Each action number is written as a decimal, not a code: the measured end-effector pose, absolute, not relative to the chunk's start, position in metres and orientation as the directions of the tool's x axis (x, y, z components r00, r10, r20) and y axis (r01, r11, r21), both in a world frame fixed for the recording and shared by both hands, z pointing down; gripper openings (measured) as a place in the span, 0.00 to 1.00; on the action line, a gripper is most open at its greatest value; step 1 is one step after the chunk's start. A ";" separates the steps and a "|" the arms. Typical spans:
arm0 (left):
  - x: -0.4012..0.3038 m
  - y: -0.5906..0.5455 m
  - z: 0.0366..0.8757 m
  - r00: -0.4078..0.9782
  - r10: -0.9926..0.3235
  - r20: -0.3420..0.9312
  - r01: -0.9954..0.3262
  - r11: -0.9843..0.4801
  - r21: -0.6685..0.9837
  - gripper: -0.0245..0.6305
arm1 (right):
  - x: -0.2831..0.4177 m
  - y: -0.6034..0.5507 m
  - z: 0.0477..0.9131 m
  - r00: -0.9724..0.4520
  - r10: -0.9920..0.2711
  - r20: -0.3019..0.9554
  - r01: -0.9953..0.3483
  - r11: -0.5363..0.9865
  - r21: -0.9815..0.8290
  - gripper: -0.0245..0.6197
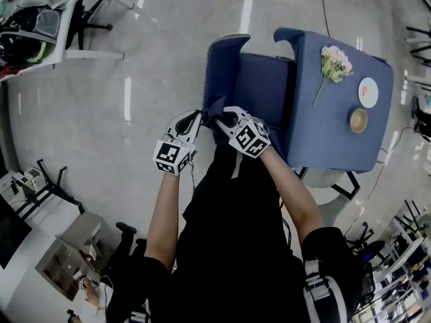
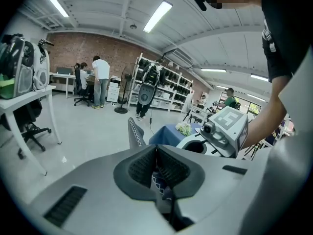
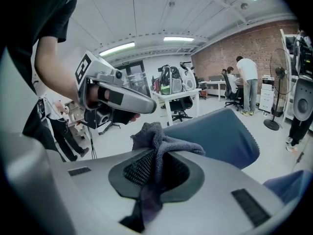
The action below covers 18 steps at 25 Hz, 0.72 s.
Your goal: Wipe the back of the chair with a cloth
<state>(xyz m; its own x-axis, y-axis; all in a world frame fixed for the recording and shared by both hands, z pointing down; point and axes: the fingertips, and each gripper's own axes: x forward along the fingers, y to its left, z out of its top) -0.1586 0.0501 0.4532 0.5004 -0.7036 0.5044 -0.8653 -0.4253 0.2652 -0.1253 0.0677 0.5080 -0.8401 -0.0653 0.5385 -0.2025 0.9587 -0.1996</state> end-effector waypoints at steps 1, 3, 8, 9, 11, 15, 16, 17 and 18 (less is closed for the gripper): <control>-0.159 0.049 0.454 0.500 -0.703 0.506 -0.865 -0.424 0.266 0.07 | -0.127 0.063 0.509 -0.840 -0.077 0.536 -0.214 0.957 -0.198 0.13; -0.160 0.047 0.456 0.500 -0.701 0.508 -0.866 -0.423 0.269 0.07 | -0.130 0.052 0.509 -0.841 -0.106 0.530 -0.244 0.949 -0.197 0.13; -0.161 0.040 0.462 0.505 -0.694 0.513 -0.862 -0.428 0.270 0.07 | -0.136 0.033 0.510 -0.842 -0.143 0.521 -0.279 0.941 -0.192 0.13; -0.161 0.039 0.462 0.507 -0.693 0.513 -0.862 -0.430 0.270 0.07 | -0.136 0.031 0.510 -0.842 -0.149 0.518 -0.283 0.940 -0.189 0.13; -0.160 0.037 0.462 0.511 -0.691 0.510 -0.859 -0.435 0.270 0.07 | -0.136 0.027 0.509 -0.844 -0.162 0.511 -0.294 0.937 -0.188 0.13; -0.160 0.035 0.464 0.517 -0.686 0.511 -0.855 -0.442 0.271 0.07 | -0.138 0.019 0.509 -0.844 -0.186 0.503 -0.313 0.932 -0.182 0.14; -0.160 0.034 0.465 0.518 -0.685 0.512 -0.855 -0.442 0.272 0.07 | -0.138 0.017 0.510 -0.844 -0.193 0.500 -0.321 0.930 -0.182 0.14; -0.159 0.033 0.465 0.519 -0.684 0.513 -0.854 -0.442 0.274 0.07 | -0.138 0.015 0.510 -0.844 -0.202 0.497 -0.329 0.926 -0.183 0.14; -0.159 0.032 0.466 0.520 -0.683 0.513 -0.853 -0.443 0.276 0.07 | -0.138 0.012 0.510 -0.844 -0.210 0.494 -0.338 0.922 -0.186 0.14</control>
<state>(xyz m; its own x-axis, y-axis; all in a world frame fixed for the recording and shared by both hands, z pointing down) -0.1589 0.0318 0.4663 0.5201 -0.6831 0.5128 -0.8533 -0.4426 0.2758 -0.1377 0.0118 0.5097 -0.8435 -0.2096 0.4944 -0.3384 0.9224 -0.1862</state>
